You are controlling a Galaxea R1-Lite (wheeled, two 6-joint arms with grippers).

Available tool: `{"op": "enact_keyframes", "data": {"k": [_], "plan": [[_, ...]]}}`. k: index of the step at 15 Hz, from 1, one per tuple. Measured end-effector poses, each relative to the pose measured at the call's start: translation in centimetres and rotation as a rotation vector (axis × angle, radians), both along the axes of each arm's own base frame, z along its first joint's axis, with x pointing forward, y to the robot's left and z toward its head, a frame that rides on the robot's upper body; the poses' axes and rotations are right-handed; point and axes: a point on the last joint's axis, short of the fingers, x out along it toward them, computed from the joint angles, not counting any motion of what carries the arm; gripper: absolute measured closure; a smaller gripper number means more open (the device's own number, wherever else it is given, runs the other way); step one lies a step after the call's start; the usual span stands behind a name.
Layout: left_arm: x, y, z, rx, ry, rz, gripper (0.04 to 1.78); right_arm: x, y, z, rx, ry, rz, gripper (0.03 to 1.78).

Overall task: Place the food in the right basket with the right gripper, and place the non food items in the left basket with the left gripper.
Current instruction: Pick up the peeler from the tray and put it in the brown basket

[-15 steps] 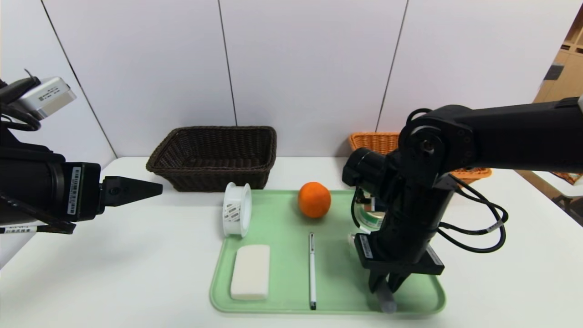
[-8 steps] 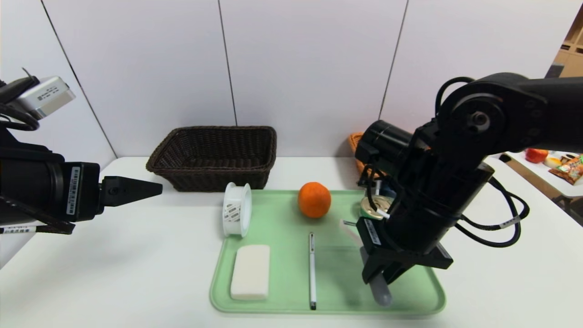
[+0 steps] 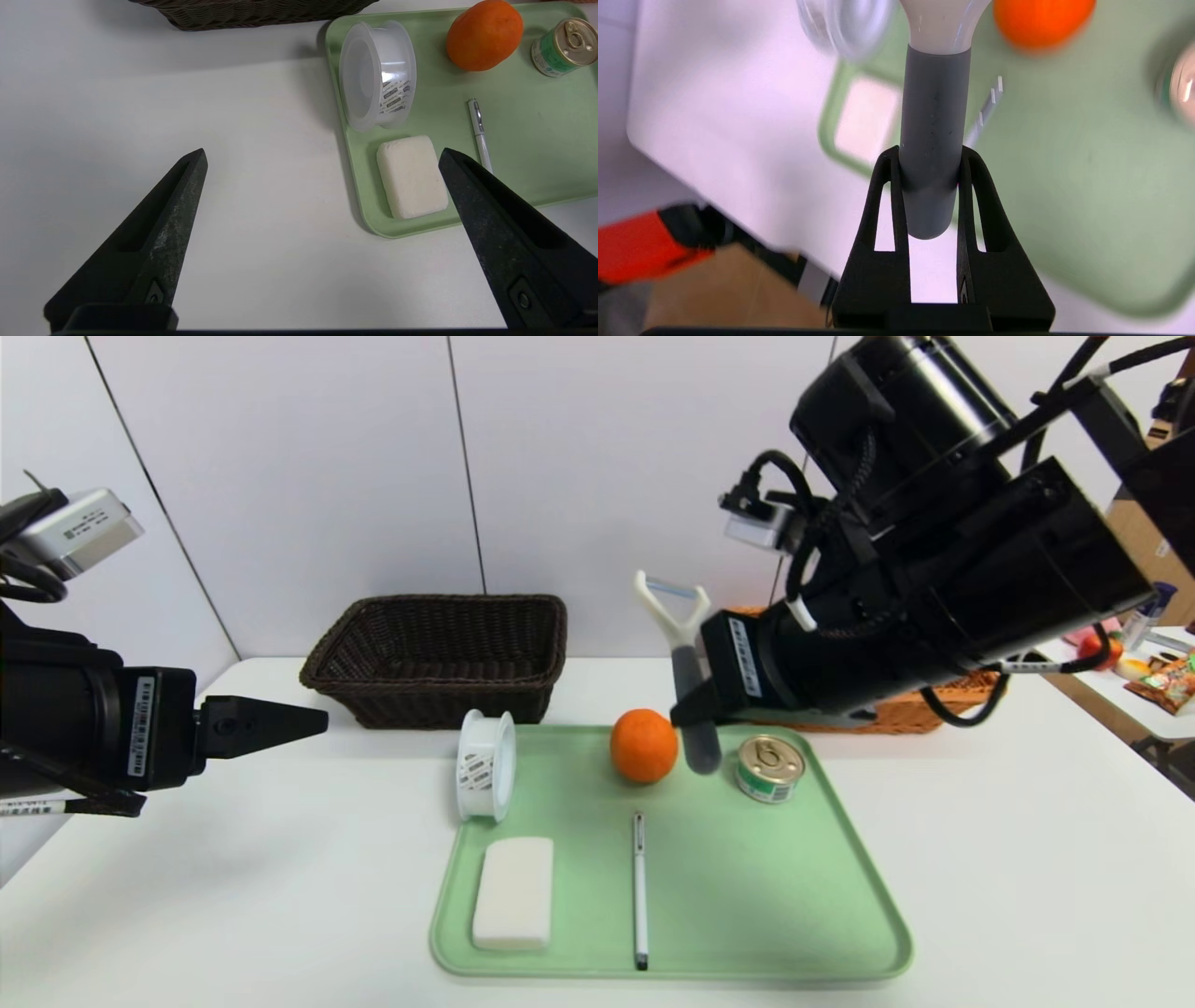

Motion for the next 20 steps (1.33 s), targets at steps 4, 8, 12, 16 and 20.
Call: {"op": "enact_keyframes", "data": {"k": [4, 8, 12, 16, 20], "plan": [[-0.2, 0.1, 0.0, -0.001, 0.000, 0.001, 0.07, 3.9, 4.7, 1.0, 0.172, -0.347, -0.029, 1.52], [-0.6, 0.2, -0.7, 0.007, 0.017, 0.000, 0.07, 7.8, 8.2, -0.7, 0.261, -0.523, -0.065, 1.52], [-1.3, 0.5, -1.7, 0.017, 0.040, -0.003, 0.07, 12.0, 11.1, -4.9, 0.301, -0.710, -0.156, 1.52], [-1.7, 0.6, -2.6, 0.028, 0.065, -0.003, 0.07, 14.4, 12.8, -9.3, 0.268, -0.803, -0.183, 1.52], [-1.8, 0.7, -2.9, 0.028, 0.075, -0.008, 0.07, 15.0, 13.4, -11.3, 0.241, -0.785, -0.166, 1.52]]}}
